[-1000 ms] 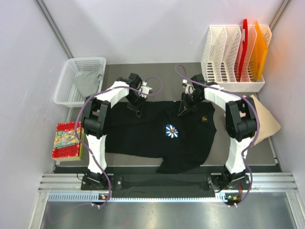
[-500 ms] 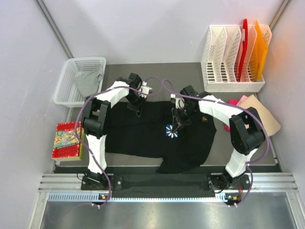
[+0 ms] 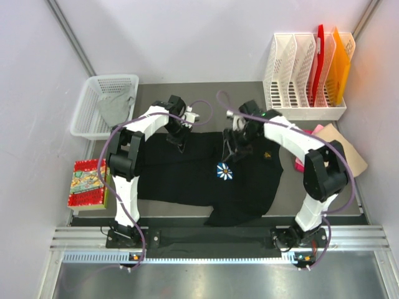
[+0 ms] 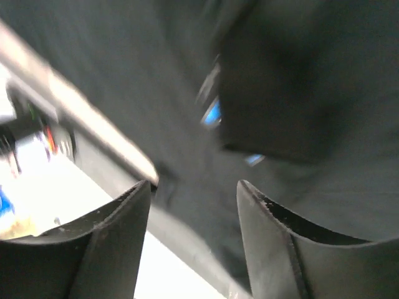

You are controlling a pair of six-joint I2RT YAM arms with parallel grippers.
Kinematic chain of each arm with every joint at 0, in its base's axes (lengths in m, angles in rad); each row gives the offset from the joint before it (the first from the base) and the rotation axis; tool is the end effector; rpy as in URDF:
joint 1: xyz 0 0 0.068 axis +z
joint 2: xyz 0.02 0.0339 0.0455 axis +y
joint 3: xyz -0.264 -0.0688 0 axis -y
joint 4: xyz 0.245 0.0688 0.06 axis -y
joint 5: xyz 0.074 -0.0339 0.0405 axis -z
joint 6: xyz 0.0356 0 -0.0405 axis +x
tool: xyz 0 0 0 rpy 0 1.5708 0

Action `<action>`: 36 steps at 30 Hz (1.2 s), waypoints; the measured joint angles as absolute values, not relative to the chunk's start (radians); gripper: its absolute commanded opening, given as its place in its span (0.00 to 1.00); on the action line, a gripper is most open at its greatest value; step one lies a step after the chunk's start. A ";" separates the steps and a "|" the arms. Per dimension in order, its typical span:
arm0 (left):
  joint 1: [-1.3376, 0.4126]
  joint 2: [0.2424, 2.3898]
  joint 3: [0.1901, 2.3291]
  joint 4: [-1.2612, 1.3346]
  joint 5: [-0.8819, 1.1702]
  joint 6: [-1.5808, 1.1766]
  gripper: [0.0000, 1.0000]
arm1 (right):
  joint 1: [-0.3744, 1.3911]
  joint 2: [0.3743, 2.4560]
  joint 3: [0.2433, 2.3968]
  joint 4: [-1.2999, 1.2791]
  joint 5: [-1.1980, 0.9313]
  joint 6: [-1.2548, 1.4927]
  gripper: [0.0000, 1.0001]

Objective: Fold and stack the t-shirts
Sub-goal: Fold the flattened tshirt in 1/3 of the way

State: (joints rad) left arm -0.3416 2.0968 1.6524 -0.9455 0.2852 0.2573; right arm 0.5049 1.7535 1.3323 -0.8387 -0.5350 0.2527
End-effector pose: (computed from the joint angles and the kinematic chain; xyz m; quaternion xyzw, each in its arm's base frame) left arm 0.3914 -0.1498 0.1843 0.3031 0.9381 -0.1452 0.0834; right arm 0.2959 0.1843 0.2281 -0.1604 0.9401 0.2978 0.0422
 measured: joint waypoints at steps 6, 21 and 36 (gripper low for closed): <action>-0.342 2.096 1.652 -0.945 0.278 0.260 0.10 | 0.335 1.745 1.463 -0.760 -0.368 0.300 0.50; -0.341 2.090 1.650 -0.942 0.267 0.265 0.10 | 0.387 1.934 1.471 -0.717 -0.310 0.313 0.43; -0.341 2.090 1.650 -0.936 0.253 0.266 0.09 | 0.567 1.936 1.360 -0.839 -0.487 0.238 0.45</action>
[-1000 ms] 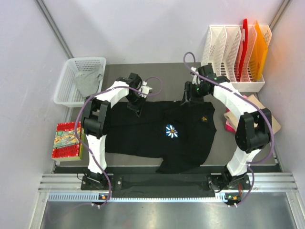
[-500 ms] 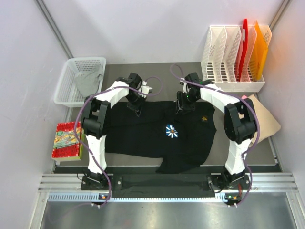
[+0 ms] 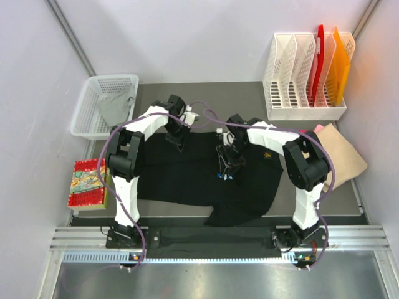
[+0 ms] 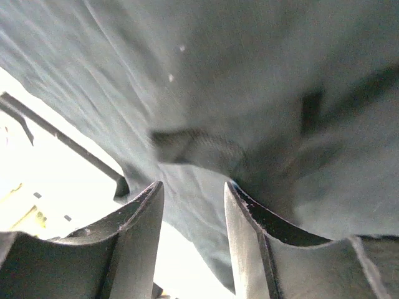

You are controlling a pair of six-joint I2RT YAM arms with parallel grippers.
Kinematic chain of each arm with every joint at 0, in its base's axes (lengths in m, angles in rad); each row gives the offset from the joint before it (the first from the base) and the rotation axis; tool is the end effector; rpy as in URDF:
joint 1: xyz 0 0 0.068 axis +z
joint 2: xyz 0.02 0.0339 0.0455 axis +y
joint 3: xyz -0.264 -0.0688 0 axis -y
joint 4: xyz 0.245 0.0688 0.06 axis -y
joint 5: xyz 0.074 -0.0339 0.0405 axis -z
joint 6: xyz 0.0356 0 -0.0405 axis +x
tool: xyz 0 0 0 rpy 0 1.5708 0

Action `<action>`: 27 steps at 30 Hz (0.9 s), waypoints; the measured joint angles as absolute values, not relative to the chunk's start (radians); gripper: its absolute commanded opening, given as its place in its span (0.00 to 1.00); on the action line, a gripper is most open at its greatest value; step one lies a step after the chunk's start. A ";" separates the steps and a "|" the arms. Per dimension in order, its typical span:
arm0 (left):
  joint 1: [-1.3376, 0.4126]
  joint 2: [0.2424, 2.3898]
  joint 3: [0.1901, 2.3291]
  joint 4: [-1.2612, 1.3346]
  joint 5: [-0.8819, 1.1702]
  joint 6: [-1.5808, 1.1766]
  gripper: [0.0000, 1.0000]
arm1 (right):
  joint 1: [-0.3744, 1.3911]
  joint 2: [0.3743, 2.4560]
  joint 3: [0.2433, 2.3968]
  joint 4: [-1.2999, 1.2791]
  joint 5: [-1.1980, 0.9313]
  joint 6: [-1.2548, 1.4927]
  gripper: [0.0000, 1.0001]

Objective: Fold and stack the t-shirts
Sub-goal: Fold the flattened tshirt in 1/3 of the way

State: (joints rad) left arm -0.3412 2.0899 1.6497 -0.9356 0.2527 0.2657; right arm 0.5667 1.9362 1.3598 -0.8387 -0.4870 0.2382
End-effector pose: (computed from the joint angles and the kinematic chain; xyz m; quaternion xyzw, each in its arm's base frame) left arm 0.3921 -0.1487 0.1862 0.3067 0.9385 -0.1290 0.0918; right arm 0.3022 0.2120 0.1727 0.1767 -0.9515 -0.2507 0.0247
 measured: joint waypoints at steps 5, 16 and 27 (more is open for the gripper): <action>-0.341 2.090 1.649 -0.935 0.241 0.276 0.09 | 0.548 1.910 1.317 -0.889 -0.500 0.235 0.47; -0.341 2.090 1.653 -0.937 0.232 0.289 0.09 | 0.140 1.811 1.448 -0.802 -0.315 0.346 0.48; -0.341 2.063 1.671 -0.951 0.207 0.299 0.09 | 0.135 1.998 1.420 -0.756 -0.267 0.370 0.47</action>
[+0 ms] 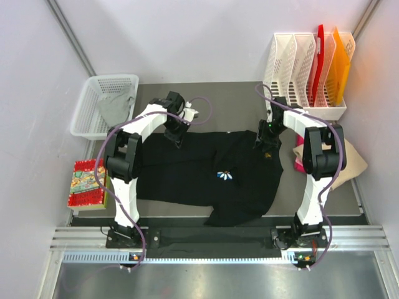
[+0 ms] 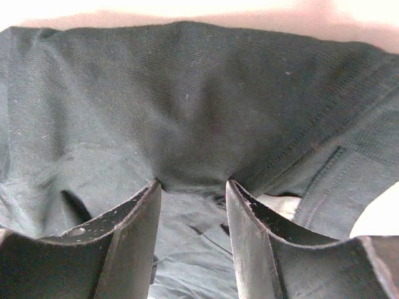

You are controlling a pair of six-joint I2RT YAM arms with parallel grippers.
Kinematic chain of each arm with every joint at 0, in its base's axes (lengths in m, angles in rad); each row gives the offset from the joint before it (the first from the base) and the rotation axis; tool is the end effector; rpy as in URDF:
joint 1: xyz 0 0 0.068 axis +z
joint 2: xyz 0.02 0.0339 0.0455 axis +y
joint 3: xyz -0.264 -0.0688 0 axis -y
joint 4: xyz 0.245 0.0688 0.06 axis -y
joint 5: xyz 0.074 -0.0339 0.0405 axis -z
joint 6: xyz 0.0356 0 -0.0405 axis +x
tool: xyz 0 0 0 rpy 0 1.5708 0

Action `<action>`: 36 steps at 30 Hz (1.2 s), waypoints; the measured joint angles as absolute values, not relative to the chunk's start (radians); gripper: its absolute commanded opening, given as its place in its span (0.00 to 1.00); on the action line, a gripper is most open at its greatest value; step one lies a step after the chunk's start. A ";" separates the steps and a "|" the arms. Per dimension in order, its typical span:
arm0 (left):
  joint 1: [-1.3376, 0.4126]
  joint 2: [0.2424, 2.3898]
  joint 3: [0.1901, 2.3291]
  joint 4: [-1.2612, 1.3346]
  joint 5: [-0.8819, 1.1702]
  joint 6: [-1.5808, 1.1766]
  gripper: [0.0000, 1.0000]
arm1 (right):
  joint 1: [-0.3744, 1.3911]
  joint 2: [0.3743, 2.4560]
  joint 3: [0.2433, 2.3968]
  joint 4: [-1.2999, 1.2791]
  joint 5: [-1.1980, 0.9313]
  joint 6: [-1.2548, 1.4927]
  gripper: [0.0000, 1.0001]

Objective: Fold and stack the t-shirts
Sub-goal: Fold the flattened tshirt in 1/3 of the way

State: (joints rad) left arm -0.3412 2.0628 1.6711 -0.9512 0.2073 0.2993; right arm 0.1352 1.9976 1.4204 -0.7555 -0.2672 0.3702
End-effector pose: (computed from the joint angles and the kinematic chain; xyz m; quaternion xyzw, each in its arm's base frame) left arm 0.3921 -0.1470 0.2021 0.3222 0.9342 -0.1051 0.1109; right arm 0.3880 0.0623 0.1651 0.0997 0.9791 0.1575 0.0809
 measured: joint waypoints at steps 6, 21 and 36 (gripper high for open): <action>-0.341 2.051 1.683 -0.955 0.207 0.307 0.09 | 0.128 1.996 1.420 -0.751 -0.252 0.370 0.47; -0.339 1.937 1.554 -0.941 0.187 0.308 0.08 | 0.089 1.954 1.424 -0.796 -0.166 0.346 0.54; -0.233 1.873 1.346 -0.850 0.133 0.307 0.08 | 0.062 1.956 1.451 -0.812 -0.125 0.332 0.47</action>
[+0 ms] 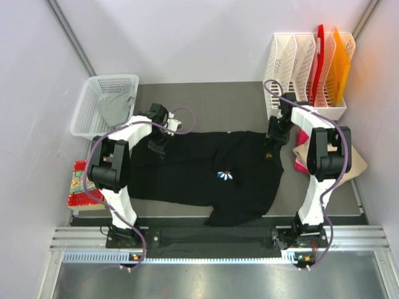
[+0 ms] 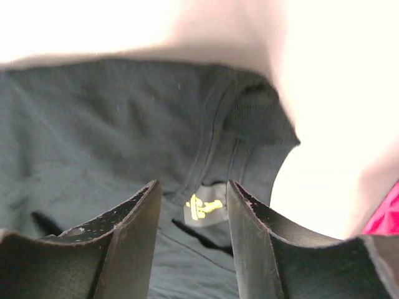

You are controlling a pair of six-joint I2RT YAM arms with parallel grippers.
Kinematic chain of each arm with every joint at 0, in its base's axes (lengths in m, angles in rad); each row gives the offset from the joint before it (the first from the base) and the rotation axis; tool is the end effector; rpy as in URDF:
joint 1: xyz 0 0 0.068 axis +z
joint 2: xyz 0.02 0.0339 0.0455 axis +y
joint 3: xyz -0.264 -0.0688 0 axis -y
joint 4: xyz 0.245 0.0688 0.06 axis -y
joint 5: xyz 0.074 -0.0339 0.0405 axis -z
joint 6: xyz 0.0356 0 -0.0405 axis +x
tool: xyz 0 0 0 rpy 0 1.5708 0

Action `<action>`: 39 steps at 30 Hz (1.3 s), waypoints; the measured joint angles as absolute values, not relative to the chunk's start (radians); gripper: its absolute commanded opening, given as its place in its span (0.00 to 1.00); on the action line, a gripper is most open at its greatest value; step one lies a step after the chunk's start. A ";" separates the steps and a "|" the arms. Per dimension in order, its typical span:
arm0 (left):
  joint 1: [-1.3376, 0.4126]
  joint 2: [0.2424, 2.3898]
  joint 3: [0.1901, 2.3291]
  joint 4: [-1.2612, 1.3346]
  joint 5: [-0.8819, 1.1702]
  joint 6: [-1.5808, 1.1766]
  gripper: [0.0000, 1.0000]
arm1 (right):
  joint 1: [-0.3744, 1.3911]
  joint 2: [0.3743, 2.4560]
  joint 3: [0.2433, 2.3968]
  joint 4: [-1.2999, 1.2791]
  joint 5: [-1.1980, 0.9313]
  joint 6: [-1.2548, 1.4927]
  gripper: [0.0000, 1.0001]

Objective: Fold and stack the t-shirts
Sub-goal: Fold the flattened tshirt in 1/3 of the way

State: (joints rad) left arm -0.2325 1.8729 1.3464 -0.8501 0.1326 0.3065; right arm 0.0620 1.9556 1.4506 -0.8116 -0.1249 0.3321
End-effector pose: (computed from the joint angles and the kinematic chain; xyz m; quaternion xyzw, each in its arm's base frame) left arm 0.3508 -0.0879 0.1871 0.2706 0.9555 -0.0623 0.0991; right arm 0.3890 0.0286 0.1864 0.1255 0.9821 0.0855 0.1119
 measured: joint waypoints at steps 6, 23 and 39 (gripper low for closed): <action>-0.233 1.873 1.348 -0.844 0.132 0.310 0.07 | 0.058 2.001 1.505 -0.807 -0.118 0.331 0.45; -0.229 1.874 1.378 -0.831 0.109 0.321 0.07 | 0.056 2.046 1.526 -0.794 -0.114 0.323 0.19; -0.128 1.932 1.337 -0.780 0.117 0.336 0.07 | 0.037 2.059 1.553 -0.827 -0.068 0.307 0.06</action>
